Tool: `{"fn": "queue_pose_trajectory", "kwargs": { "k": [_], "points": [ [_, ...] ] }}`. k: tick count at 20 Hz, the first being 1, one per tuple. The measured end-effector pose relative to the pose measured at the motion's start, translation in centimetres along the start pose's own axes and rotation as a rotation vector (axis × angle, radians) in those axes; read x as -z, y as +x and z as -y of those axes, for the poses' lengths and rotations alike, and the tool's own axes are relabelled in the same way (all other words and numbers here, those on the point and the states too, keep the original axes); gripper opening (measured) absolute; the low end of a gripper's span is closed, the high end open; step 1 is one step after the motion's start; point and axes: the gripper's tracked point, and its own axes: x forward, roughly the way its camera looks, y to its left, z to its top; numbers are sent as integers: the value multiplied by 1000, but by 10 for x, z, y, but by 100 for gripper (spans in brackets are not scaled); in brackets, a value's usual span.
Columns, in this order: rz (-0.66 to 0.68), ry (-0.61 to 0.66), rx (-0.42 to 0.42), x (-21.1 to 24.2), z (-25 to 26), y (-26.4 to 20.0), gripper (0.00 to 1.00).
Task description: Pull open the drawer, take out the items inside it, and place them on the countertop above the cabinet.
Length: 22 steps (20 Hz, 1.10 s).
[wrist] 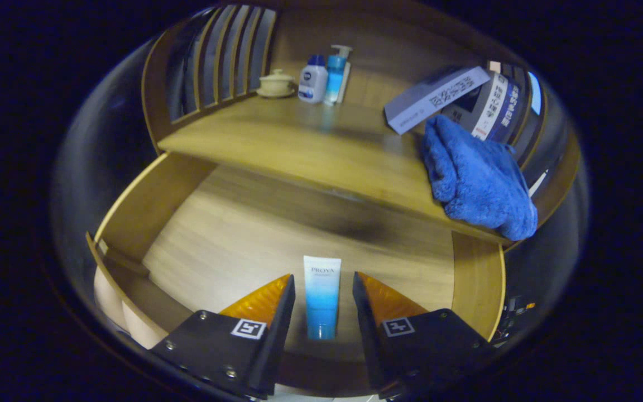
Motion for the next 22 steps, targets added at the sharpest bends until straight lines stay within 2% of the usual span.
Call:
{"fn": "queue_pose_trajectory", "kwargs": {
  "k": [4,11,14,17,19,20,22],
  "points": [
    [-77,9,-30,12,-3,14,61],
    [-263,-58,-28,55,-8,35,61],
    [-311,-45,-31,60,-9,37,61],
    [-285,-3,-41,59,-10,47,61],
    [-272,60,-49,59,-9,38,47],
    [-262,74,-54,58,-8,38,43],
    [-229,83,-34,54,-7,37,43]
  ]
}}
